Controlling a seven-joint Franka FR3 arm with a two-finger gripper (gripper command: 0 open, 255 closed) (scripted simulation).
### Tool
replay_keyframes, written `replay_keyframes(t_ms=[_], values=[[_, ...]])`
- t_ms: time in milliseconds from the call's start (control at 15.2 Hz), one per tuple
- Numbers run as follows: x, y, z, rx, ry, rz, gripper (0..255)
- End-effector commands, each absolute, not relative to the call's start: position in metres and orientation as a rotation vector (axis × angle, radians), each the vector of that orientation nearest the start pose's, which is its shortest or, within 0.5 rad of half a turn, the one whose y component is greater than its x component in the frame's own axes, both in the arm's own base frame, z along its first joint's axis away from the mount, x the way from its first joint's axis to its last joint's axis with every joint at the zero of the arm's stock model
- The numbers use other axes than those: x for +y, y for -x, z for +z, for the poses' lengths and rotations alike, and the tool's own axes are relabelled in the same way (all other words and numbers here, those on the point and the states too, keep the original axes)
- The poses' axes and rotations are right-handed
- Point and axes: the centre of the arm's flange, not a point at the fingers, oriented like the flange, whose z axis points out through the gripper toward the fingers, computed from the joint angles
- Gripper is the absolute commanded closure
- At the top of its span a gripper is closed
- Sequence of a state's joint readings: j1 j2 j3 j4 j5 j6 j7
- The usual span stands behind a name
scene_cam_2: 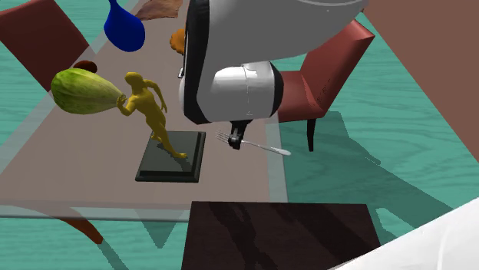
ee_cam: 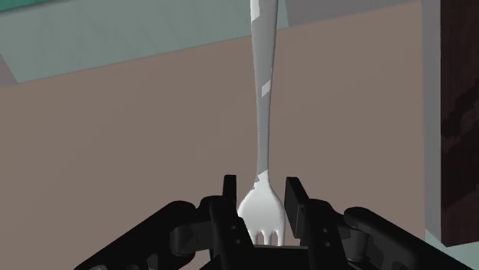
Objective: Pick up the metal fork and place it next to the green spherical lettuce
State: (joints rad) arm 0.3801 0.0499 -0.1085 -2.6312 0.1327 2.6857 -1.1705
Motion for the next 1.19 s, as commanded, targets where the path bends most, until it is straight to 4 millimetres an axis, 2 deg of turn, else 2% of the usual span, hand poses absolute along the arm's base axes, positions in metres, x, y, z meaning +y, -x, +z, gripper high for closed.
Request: replay_keyframes(t_ms=[0,1122], values=[[0.111,-0.415,0.241,-1.902,2.442,-0.042,255],[0.111,-0.415,0.331,-1.902,2.442,-0.042,255]])
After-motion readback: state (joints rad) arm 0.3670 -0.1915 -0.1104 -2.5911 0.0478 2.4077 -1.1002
